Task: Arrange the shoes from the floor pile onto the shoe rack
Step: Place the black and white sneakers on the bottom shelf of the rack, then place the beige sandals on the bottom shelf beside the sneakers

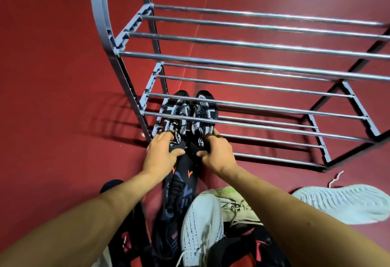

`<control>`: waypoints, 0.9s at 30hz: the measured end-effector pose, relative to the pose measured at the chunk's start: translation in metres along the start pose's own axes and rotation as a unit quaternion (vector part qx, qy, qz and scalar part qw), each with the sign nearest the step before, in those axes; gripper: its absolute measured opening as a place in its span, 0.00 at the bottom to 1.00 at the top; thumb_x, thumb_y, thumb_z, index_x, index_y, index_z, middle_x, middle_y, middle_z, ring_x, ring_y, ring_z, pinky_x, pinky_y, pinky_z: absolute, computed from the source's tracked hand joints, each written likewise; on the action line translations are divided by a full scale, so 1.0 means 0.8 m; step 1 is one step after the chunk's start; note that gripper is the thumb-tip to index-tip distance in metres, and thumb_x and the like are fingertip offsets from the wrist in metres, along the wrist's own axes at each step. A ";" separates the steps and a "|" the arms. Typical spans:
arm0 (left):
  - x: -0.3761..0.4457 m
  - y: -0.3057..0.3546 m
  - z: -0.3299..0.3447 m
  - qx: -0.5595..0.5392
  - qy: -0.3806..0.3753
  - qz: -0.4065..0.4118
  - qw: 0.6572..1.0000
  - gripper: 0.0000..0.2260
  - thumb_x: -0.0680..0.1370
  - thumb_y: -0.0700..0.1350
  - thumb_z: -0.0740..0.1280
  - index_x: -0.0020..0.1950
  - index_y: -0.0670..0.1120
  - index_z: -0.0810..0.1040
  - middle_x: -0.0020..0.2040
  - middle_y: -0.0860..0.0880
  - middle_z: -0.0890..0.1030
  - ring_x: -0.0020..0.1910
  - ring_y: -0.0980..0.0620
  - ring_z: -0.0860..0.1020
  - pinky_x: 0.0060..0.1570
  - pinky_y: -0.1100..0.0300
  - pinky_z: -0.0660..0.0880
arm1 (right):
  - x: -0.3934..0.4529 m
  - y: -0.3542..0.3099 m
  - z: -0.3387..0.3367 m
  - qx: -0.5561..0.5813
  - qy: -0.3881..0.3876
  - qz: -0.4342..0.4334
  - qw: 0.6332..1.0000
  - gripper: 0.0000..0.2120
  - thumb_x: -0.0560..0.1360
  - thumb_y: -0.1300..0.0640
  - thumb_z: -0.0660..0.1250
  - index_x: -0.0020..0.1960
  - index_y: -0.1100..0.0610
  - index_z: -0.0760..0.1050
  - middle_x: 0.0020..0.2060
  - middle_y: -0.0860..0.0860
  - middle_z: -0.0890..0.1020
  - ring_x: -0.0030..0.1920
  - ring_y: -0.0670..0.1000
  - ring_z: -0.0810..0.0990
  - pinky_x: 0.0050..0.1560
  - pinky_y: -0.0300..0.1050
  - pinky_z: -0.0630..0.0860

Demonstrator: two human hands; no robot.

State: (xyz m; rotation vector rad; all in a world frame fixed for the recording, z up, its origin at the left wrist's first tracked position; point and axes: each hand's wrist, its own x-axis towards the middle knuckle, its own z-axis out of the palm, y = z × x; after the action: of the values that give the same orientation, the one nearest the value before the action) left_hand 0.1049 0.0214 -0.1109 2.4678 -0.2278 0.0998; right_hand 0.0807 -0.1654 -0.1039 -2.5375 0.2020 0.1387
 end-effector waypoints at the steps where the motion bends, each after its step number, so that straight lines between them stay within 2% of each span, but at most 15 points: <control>1: 0.001 -0.002 -0.001 0.003 -0.002 0.004 1.000 0.17 0.68 0.47 0.80 0.47 0.43 0.75 0.48 0.48 0.79 0.51 0.44 0.76 0.48 0.54 0.68 | 0.001 0.001 -0.001 0.002 0.004 -0.002 1.000 0.12 0.71 0.52 0.75 0.50 0.56 0.77 0.73 0.58 0.71 0.60 0.65 0.79 0.59 0.51 0.77; 5: 0.008 -0.006 -0.003 -0.005 0.016 -0.015 1.000 0.17 0.70 0.46 0.79 0.52 0.42 0.77 0.56 0.44 0.80 0.58 0.41 0.77 0.58 0.49 0.71 | -0.003 0.005 0.002 -0.015 -0.002 -0.040 0.999 0.13 0.71 0.54 0.74 0.48 0.55 0.72 0.67 0.55 0.74 0.56 0.65 0.79 0.54 0.52 0.77; 9: 0.011 -0.005 0.006 0.019 -0.018 -0.033 0.999 0.20 0.73 0.49 0.77 0.58 0.39 0.76 0.57 0.40 0.78 0.60 0.37 0.75 0.60 0.47 0.70 | -0.006 0.012 0.008 -0.003 -0.014 -0.050 0.999 0.19 0.74 0.57 0.72 0.63 0.56 0.75 0.78 0.54 0.64 0.65 0.62 0.77 0.64 0.50 0.74; 11: 0.014 -0.008 0.004 0.043 -0.042 -0.028 0.998 0.22 0.75 0.50 0.75 0.60 0.38 0.75 0.57 0.38 0.78 0.63 0.36 0.73 0.61 0.46 0.69 | -0.006 0.016 0.002 0.033 -0.045 -0.062 0.997 0.24 0.75 0.61 0.70 0.70 0.57 0.73 0.81 0.55 0.59 0.74 0.58 0.69 0.73 0.40 0.64; 13: 0.017 -0.008 -0.001 0.063 -0.060 -0.024 0.996 0.22 0.75 0.51 0.74 0.62 0.38 0.74 0.58 0.37 0.78 0.64 0.36 0.73 0.62 0.46 0.69 | -0.006 0.021 -0.011 0.046 -0.081 -0.073 0.993 0.28 0.75 0.66 0.69 0.74 0.59 0.70 0.81 0.56 0.57 0.79 0.54 0.59 0.73 0.30 0.51; 15: 0.017 -0.004 -0.004 0.073 -0.064 -0.024 0.995 0.22 0.76 0.49 0.74 0.64 0.39 0.73 0.59 0.38 0.78 0.67 0.37 0.71 0.66 0.46 0.68 | -0.005 0.023 -0.023 0.050 -0.090 -0.076 0.992 0.30 0.75 0.67 0.68 0.75 0.60 0.68 0.79 0.59 0.63 0.79 0.55 0.60 0.75 0.33 0.53; 16: 0.011 -0.002 -0.004 0.073 -0.056 -0.020 0.996 0.23 0.76 0.47 0.74 0.66 0.39 0.72 0.61 0.38 0.77 0.69 0.37 0.70 0.68 0.46 0.66 | -0.008 0.024 -0.027 0.060 -0.078 -0.073 0.992 0.29 0.74 0.66 0.69 0.74 0.60 0.69 0.75 0.60 0.69 0.77 0.57 0.65 0.76 0.38 0.58; 18: -0.006 0.006 -0.005 0.051 -0.012 -0.002 0.999 0.25 0.75 0.44 0.74 0.70 0.41 0.71 0.65 0.41 0.75 0.69 0.39 0.69 0.70 0.45 0.65 | -0.014 0.029 -0.038 0.074 -0.020 -0.076 0.994 0.24 0.74 0.65 0.69 0.70 0.59 0.74 0.66 0.58 0.78 0.68 0.57 0.75 0.70 0.45 0.69; 21: -0.057 0.023 -0.003 -0.013 0.034 -0.007 0.999 0.23 0.74 0.41 0.73 0.68 0.47 0.73 0.66 0.48 0.73 0.67 0.46 0.70 0.68 0.47 0.66 | -0.041 0.047 -0.054 0.071 0.026 -0.100 0.992 0.17 0.73 0.65 0.69 0.62 0.59 0.77 0.58 0.54 0.82 0.59 0.54 0.80 0.59 0.47 0.76; 23: -0.093 0.033 0.001 -0.038 0.001 -0.005 0.999 0.18 0.76 0.42 0.71 0.65 0.49 0.74 0.62 0.50 0.74 0.61 0.48 0.73 0.63 0.48 0.69 | -0.064 0.060 -0.062 0.052 0.016 -0.120 0.991 0.12 0.73 0.66 0.68 0.57 0.59 0.78 0.52 0.53 0.83 0.53 0.53 0.81 0.53 0.46 0.76; 25: -0.119 0.040 0.005 -0.072 -0.064 0.002 0.995 0.12 0.78 0.44 0.69 0.62 0.48 0.76 0.56 0.51 0.75 0.54 0.51 0.76 0.58 0.49 0.74 | -0.083 0.070 -0.073 0.029 -0.013 -0.139 0.990 0.09 0.73 0.66 0.68 0.53 0.58 0.79 0.48 0.52 0.83 0.49 0.52 0.81 0.47 0.42 0.74; 27: -0.131 0.047 0.008 -0.079 -0.119 0.014 0.990 0.09 0.79 0.46 0.68 0.59 0.47 0.78 0.52 0.52 0.77 0.51 0.52 0.77 0.56 0.49 0.75 | -0.094 0.078 -0.087 0.000 -0.050 -0.152 0.987 0.08 0.73 0.65 0.68 0.49 0.57 0.80 0.44 0.50 0.84 0.44 0.51 0.81 0.45 0.43 0.75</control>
State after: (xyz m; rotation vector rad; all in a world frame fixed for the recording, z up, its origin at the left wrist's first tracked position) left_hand -0.0051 0.0028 -0.1063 2.3151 -0.3589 -0.1952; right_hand -0.0004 -0.2468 -0.0699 -2.5196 -0.2239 0.1440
